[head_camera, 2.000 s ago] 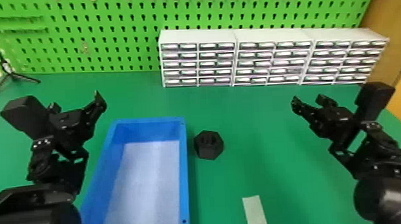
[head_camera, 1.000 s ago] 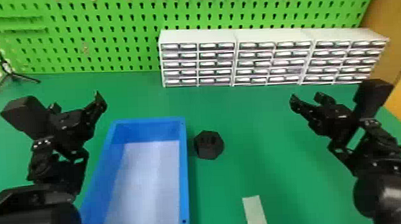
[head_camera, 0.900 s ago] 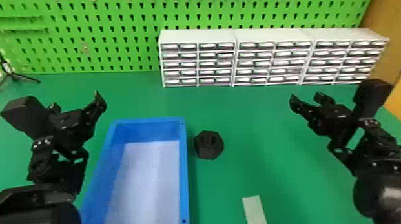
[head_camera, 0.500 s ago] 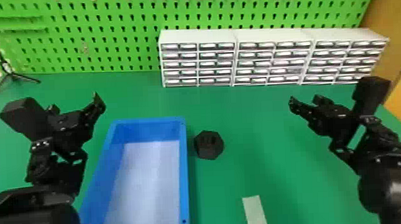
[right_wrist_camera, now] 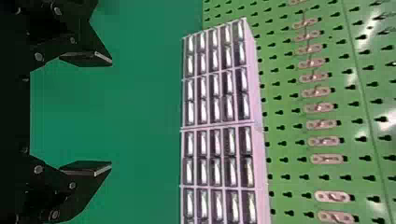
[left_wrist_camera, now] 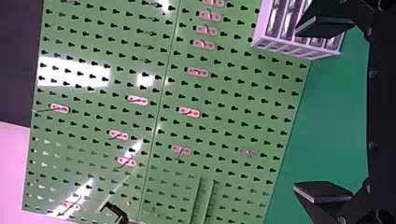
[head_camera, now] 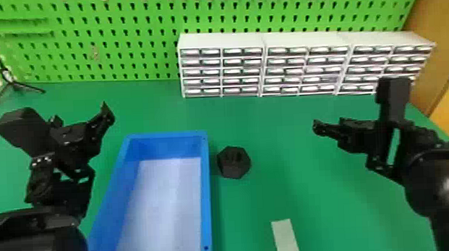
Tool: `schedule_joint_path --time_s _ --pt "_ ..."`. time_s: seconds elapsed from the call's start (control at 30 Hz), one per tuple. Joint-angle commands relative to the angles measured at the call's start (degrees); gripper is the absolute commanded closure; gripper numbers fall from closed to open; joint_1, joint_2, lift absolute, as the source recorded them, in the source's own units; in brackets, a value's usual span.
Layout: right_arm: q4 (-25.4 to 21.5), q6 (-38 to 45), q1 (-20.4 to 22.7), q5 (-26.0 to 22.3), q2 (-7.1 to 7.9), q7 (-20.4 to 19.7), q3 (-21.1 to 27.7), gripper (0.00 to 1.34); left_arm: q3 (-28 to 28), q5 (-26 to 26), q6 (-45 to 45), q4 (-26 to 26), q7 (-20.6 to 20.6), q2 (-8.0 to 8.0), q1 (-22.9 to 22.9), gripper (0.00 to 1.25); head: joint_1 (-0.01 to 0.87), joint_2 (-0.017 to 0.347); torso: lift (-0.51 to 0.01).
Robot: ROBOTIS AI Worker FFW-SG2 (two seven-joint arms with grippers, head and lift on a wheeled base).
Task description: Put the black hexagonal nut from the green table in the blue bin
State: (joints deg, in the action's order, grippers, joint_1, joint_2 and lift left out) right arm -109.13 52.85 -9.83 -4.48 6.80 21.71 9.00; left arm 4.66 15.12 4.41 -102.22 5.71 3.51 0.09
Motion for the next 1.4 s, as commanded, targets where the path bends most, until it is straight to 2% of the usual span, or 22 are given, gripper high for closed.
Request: schedule_joint_path --time_s 0.0,0.47,0.77,0.97,1.37 --pt "-1.4 6.9 -1.5 1.4 0.5 0.0 -1.9 0.47 0.0 0.0 0.0 0.0 0.0 0.0 0.0 0.13 0.692 0.008 -0.097" --pt "-3.7 23.3 -7.2 7.1 1.29 0.1 -11.0 0.47 -0.1 0.0 0.0 0.0 0.0 0.0 0.1 0.13 0.692 0.008 -0.097" --pt "-4.3 31.2 -10.5 8.4 1.73 0.1 -15.9 0.47 -0.2 -0.1 0.0 0.0 0.0 0.0 0.0 0.13 0.692 0.008 -0.097" --pt "-5.4 34.4 -11.7 11.1 1.11 0.1 -17.8 0.47 -0.3 -0.2 0.1 0.0 0.0 0.0 0.1 0.13 0.692 0.008 -0.097" --pt "-5.2 35.9 -12.9 11.0 0.76 0.1 -20.8 0.47 -0.4 -0.4 0.1 0.0 0.0 0.0 0.0 0.13 0.692 0.008 -0.097"
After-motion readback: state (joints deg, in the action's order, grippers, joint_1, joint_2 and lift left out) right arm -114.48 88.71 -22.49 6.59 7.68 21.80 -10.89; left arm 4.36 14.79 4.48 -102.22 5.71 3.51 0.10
